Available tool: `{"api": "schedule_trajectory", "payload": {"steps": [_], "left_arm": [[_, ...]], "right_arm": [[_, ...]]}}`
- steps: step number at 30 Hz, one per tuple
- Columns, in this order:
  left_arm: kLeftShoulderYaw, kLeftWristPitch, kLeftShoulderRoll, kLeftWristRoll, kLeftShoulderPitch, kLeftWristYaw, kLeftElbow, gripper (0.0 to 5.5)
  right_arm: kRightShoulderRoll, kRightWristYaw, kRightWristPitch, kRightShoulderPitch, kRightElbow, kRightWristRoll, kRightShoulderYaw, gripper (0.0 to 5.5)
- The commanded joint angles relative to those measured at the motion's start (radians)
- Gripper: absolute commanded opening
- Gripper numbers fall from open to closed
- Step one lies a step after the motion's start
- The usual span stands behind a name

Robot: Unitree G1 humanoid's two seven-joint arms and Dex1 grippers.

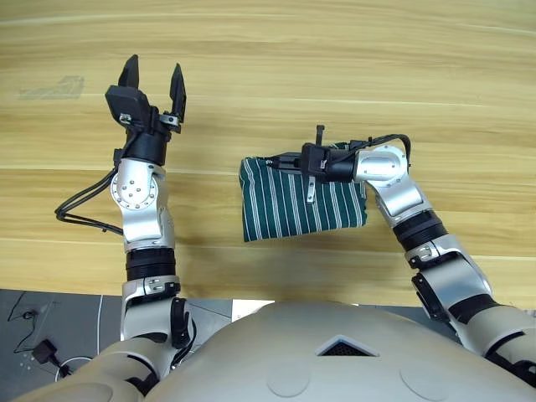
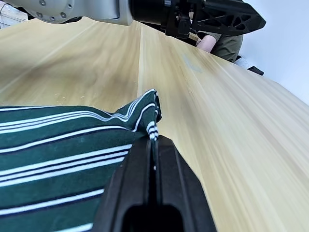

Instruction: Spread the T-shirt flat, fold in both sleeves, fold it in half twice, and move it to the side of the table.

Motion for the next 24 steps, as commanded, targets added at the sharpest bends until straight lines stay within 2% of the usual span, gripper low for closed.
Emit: {"api": "schedule_trajectory", "payload": {"steps": [1,9,17,24], "left_arm": [[-0.017,-0.005,-0.005,0.011,0.004,-0.010,0.003,3.33],[-0.039,-0.018,-0.014,0.013,0.016,-0.018,0.004,3.33],[-0.049,-0.027,-0.020,0.008,0.023,-0.022,0.014,3.33],[0.000,-0.030,-0.023,-0.014,0.014,0.014,0.015,3.33]], "right_arm": [[0.012,-0.037,-0.017,-0.027,0.061,-0.044,0.003,0.02],[0.049,-0.098,-0.054,-0.043,0.167,-0.066,-0.012,0.02],[0.086,-0.181,-0.071,-0.077,0.164,-0.009,-0.115,1.36],[0.084,-0.223,-0.094,-0.101,0.163,-0.008,-0.153,1.36]]}}
